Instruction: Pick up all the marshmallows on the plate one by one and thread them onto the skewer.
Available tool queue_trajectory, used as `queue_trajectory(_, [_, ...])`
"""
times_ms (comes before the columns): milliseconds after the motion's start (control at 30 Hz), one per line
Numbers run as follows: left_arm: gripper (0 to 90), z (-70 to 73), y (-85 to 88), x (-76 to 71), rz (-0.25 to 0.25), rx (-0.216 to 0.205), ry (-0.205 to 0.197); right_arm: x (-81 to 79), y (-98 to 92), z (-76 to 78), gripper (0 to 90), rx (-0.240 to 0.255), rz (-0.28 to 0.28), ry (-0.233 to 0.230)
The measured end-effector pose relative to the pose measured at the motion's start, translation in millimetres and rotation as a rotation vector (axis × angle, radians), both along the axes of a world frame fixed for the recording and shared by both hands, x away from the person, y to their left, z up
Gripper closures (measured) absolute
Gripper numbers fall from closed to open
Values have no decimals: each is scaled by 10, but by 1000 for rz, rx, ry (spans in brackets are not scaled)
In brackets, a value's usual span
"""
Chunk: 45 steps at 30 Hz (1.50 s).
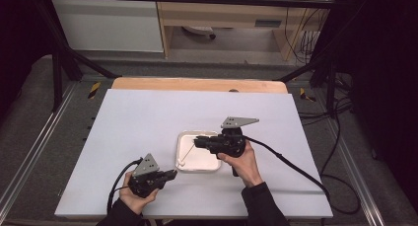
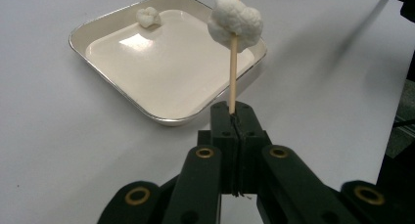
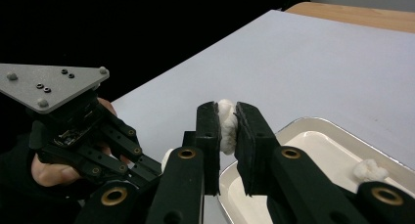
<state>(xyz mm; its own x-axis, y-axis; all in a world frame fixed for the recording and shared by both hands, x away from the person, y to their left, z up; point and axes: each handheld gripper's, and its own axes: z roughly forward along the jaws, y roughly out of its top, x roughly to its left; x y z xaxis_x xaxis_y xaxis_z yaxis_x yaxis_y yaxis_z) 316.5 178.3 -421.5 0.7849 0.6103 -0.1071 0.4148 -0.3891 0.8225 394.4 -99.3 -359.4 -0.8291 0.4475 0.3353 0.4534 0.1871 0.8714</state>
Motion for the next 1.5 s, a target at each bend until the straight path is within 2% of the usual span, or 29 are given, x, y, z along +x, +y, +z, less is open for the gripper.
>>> queue_trajectory(300, [888, 3, -6, -8, -2, 14, -6, -10, 6, -15, 811, -11, 19, 12])
queue_trajectory(467, [888, -4, -10, -3, -2, 24, -4, -20, 16, -25, 814, -2, 35, 22])
queue_trajectory(867, [889, 2, -17, -15, 0, 30, -8, -37, 32, -66, 815, -3, 41, 33])
queue_trajectory(1300, [890, 38, -21, -39, 5, 32, -30, -49, -12, -124, 815, 39, 49, 59])
queue_trajectory(1500, [890, 30, -30, -39, 2, 45, -34, -57, 0, -138, 816, 37, 54, 62])
